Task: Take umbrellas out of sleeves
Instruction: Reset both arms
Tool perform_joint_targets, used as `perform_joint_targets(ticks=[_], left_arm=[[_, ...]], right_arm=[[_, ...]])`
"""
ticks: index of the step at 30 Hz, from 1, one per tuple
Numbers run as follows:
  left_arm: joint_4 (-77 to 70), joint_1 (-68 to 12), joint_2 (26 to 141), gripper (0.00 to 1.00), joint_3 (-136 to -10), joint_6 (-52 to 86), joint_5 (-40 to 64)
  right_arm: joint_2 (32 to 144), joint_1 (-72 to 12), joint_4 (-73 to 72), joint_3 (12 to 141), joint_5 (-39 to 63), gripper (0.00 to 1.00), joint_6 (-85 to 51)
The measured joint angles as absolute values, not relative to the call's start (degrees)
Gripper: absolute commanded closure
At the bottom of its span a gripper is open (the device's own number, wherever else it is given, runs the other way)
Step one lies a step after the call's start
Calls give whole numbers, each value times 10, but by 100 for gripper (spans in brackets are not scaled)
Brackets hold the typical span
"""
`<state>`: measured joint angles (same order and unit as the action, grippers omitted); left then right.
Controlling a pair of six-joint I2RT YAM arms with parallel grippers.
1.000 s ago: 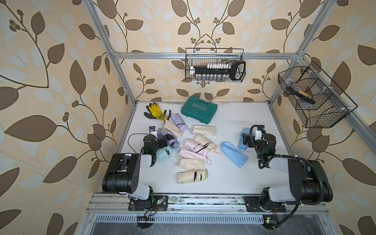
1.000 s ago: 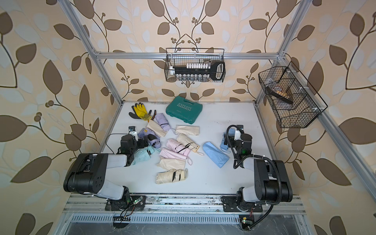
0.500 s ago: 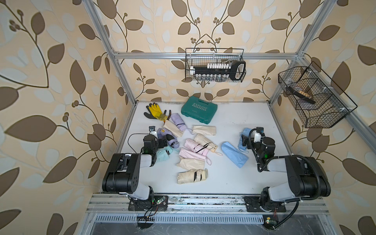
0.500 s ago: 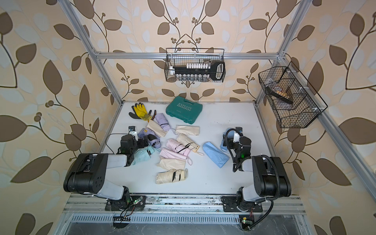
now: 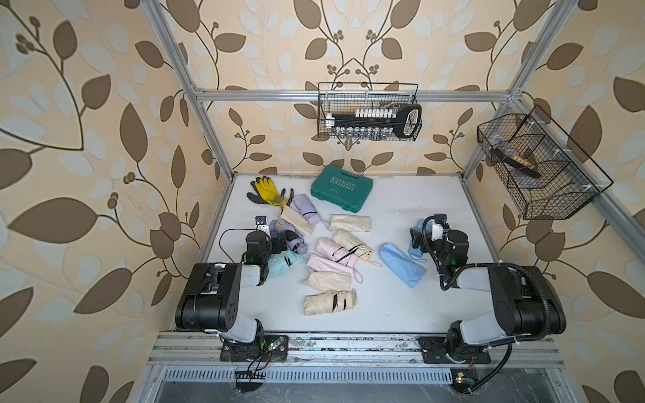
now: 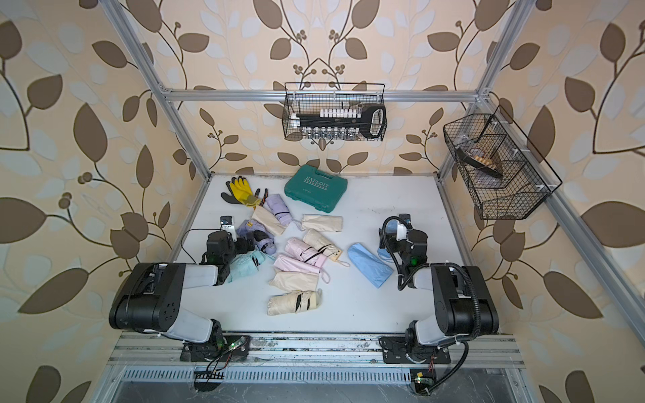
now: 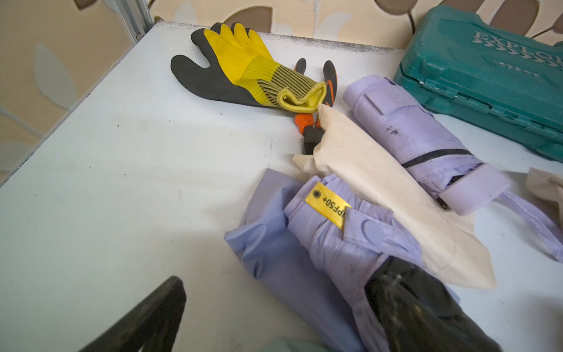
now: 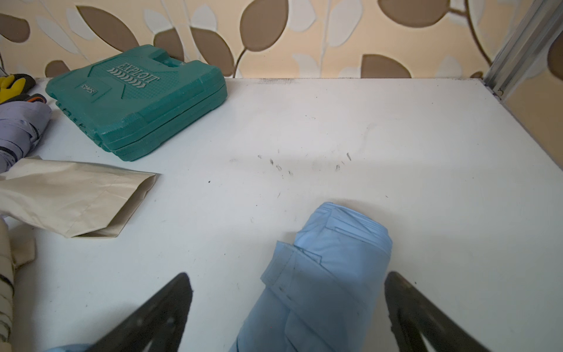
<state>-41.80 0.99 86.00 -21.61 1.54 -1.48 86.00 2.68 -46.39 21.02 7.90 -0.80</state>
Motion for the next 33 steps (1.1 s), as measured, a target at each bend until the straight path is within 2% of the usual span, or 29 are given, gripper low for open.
perform_joint_targets(ticks=[33], left_arm=[[-417,7,860,1,-216,15,-15]], right_arm=[[860,18,-459,210,62,1,-1]])
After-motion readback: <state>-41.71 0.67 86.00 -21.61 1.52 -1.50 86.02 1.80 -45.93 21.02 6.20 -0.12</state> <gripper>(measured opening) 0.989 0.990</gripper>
